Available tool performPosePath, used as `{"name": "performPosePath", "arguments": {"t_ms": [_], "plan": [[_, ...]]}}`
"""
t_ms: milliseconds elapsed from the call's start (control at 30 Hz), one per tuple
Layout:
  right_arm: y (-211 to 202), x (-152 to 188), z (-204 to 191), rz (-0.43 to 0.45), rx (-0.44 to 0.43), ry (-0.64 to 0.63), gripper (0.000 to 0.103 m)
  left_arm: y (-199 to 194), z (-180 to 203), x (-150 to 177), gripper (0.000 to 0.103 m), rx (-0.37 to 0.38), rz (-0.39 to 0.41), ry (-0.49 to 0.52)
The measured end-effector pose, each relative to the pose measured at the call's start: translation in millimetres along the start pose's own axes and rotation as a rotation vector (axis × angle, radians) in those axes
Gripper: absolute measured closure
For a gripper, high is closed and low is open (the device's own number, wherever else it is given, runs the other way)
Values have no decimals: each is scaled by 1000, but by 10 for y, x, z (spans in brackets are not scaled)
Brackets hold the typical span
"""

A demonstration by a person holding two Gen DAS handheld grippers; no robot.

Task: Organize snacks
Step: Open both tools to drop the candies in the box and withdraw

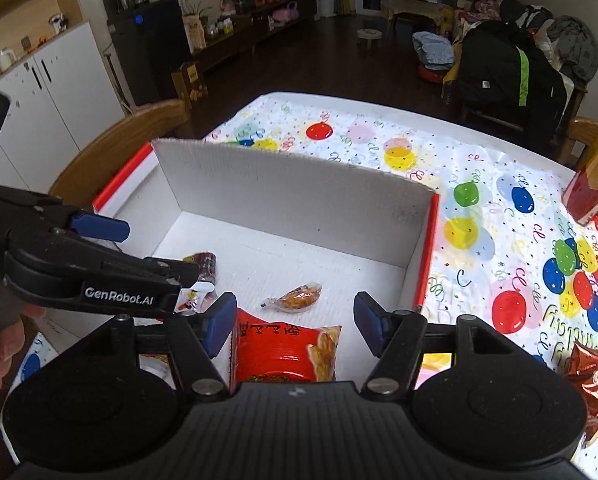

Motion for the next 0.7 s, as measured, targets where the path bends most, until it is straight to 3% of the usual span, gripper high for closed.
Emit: {"name": "performPosePath", "arguments": {"t_ms": [167,700], "plan": [[-204,-3,40,42,-11,28,31,-195,102,-2,21,17,42,18],[-959,103,258,164,-37,95,26,-754,539,3,16,105,157,45]]}}
Point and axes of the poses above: each gripper's, at about its wrist camera, not at the fingertips, and y roughly the way its jaws point, z to its right, x to its underside, the point moved 10 cm from there along y, roughly the way its jaws point, and after that the axes turned 1 degree about x, right-handed, at the moved point
